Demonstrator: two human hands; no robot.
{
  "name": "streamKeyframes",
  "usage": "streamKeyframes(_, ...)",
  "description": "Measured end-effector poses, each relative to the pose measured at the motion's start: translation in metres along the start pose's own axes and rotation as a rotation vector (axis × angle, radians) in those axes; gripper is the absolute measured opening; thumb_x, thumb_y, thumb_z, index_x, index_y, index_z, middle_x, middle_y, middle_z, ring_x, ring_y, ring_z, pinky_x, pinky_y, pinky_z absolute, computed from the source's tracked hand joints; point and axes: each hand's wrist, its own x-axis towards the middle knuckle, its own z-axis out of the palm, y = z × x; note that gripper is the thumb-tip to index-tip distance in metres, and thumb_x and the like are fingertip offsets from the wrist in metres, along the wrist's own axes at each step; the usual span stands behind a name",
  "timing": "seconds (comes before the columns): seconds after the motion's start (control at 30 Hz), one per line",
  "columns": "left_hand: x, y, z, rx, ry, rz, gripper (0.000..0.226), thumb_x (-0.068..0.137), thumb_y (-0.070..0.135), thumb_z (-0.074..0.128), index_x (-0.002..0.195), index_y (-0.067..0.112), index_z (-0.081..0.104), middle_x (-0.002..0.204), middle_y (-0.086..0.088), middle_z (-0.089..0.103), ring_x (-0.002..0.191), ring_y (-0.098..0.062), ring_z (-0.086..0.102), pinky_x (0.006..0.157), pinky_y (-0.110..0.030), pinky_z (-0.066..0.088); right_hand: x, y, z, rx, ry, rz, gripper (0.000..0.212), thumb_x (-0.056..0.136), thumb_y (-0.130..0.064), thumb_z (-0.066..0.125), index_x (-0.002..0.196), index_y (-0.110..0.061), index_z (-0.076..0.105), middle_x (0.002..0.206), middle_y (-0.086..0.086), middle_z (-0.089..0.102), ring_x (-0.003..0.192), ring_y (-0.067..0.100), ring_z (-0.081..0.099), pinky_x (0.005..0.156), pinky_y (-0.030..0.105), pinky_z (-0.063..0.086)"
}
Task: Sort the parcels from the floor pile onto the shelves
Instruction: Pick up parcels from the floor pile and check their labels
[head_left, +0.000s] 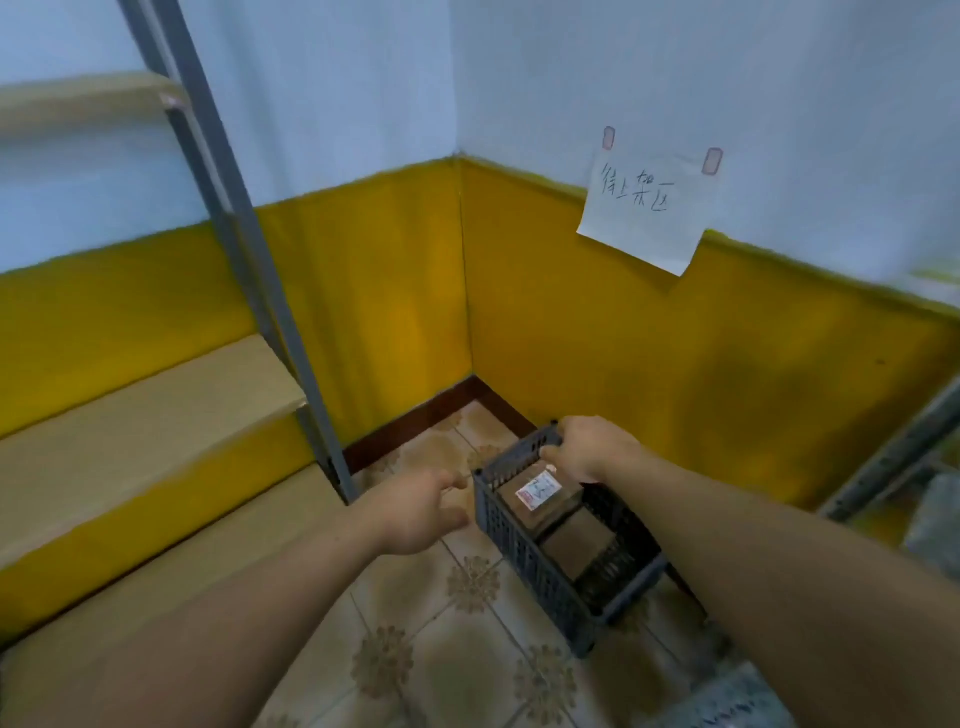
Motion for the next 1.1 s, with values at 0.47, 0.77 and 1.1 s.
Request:
streamKeyframes(0.47,0.247,-0.032,-0.02,0.078,-0.45,0.295,0.046,0.093,0.047,0.054,0.134,0.027,0.051,0.115,0.01,0.062,0.102,-0.01,0.061,0.092,-0.035,0.052,0.127,0.065,0.012,0.319,-0.147,0.474,0.058,0.102,-0.053,0.042,0.145,-0.013,0.043,0.139,0.013,0.052,0.12,0.031,0.054,0.1,0.043,0.048)
streamKeyframes(0.77,0.383,-0.02,0.028,0.115,-0.494,0.265,0.047,0.096,0.04,0.055,0.139,0.024,0.048,0.137,0.004,0.053,0.117,-0.011,0.053,0.081,-0.02,0.04,0.223,0.14,0.055,0.542,-0.203,0.571,0.054,0.105,-0.047,0.041,0.147,-0.013,0.04,0.144,0.011,0.049,0.127,0.029,0.051,0.106,0.042,0.044)
streamKeyframes(1.1,0.541,-0.045,0.162,0.144,-0.604,0.246,0.036,0.093,0.04,0.057,0.125,0.023,0.059,0.121,0.006,0.061,0.104,-0.012,0.058,0.082,-0.024,0.045,0.358,0.183,0.192,0.825,-0.125,0.667,0.039,0.103,-0.034,0.046,0.07,-0.014,0.042,0.07,0.005,0.039,0.062,0.02,0.041,0.065,0.034,0.034)
